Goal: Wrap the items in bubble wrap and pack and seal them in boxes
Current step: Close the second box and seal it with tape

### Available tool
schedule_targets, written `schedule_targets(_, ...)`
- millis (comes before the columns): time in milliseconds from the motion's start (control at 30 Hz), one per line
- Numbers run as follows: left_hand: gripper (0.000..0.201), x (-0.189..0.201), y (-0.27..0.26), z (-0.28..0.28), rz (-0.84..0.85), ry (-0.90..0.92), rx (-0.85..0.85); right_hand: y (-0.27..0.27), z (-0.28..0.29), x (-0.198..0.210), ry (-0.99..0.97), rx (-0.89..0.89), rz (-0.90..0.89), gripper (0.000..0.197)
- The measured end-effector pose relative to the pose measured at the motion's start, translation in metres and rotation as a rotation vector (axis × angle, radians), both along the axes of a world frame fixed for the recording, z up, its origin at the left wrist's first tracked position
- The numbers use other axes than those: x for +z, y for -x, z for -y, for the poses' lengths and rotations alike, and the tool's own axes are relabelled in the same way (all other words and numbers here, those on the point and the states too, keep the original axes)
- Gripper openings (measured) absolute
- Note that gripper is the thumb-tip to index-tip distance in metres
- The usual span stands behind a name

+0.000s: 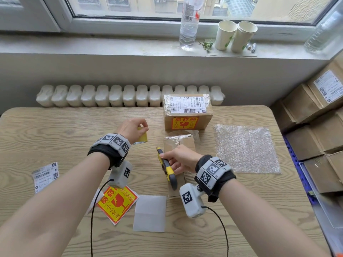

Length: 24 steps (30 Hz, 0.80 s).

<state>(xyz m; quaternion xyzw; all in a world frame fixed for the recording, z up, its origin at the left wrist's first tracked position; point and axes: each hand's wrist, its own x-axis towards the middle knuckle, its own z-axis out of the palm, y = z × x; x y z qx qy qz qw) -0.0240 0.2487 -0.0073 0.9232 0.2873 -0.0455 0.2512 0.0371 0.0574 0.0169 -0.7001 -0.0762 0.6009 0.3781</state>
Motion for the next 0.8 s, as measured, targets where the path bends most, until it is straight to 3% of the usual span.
schedule_targets(300, 0.006, -0.007, 0.022, -0.005, -0.052, 0.076, -0.012, 0.001, 0.016, -0.008, -0.057, 0.220, 0.073, 0.042)
schedule_targets(433, 0.013, -0.013, 0.029, -0.003, -0.063, 0.141, -0.017, 0.001, 0.025, -0.009, -0.123, 0.256, 0.064, 0.034)
schedule_targets(600, 0.008, -0.024, 0.035, 0.006, -0.057, 0.202, -0.029, -0.021, 0.045, 0.001, -0.220, 0.048, 0.136, 0.031)
schedule_targets(800, 0.016, -0.053, 0.046, 0.024, -0.073, -0.001, 0.071, -0.053, 0.078, -0.009, -0.148, -0.263, 0.322, 0.029)
